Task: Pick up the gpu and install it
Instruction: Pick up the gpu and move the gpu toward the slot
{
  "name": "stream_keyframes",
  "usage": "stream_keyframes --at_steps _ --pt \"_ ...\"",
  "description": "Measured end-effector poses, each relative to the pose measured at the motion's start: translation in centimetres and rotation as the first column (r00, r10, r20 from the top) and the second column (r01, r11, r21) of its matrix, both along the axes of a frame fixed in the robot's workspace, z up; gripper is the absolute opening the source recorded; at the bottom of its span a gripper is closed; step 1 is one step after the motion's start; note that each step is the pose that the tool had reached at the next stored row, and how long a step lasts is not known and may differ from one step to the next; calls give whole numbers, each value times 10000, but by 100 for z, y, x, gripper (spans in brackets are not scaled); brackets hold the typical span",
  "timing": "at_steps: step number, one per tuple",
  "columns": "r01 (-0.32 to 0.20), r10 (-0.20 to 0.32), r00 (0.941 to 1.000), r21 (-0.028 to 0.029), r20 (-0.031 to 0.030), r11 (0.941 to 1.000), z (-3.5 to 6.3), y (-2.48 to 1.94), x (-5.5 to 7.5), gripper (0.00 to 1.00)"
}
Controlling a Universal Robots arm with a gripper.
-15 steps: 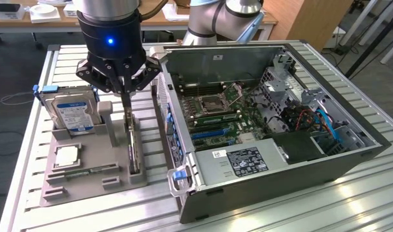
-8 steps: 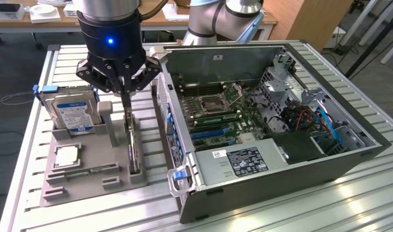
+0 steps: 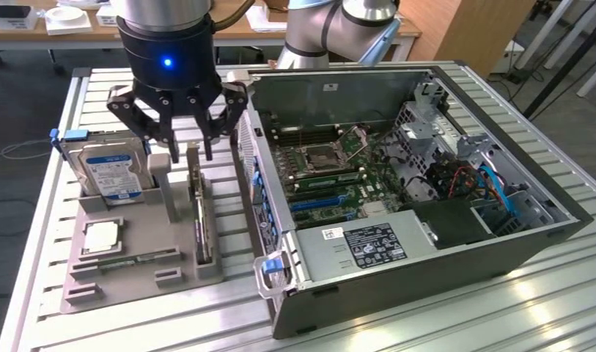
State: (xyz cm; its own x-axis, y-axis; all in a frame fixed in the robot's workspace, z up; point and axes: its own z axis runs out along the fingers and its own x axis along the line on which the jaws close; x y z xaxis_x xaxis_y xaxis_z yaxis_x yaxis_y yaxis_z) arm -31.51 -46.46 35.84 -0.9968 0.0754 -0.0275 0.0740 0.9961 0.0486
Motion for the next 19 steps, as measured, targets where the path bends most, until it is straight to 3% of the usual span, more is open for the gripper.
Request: stream_keyframes --at_steps 1,2,6,9,11,15,19 --pt "0 0 10000 1 0 10000 0 0 0 47" --pt "0 0 10000 1 0 10000 0 0 0 53" --pt "0 0 10000 3 3 10000 -9 -3 -4 53" --pt "1 -1 10000 5 -2 10000 -146 -45 -5 53" --pt "1 -1 10000 3 -18 10000 -173 -50 -5 53" --pt "-1 0 10000 -64 -65 10000 -220 -51 -4 53" --pt "2 -2 10000 -67 -68 10000 -289 -54 -5 53"
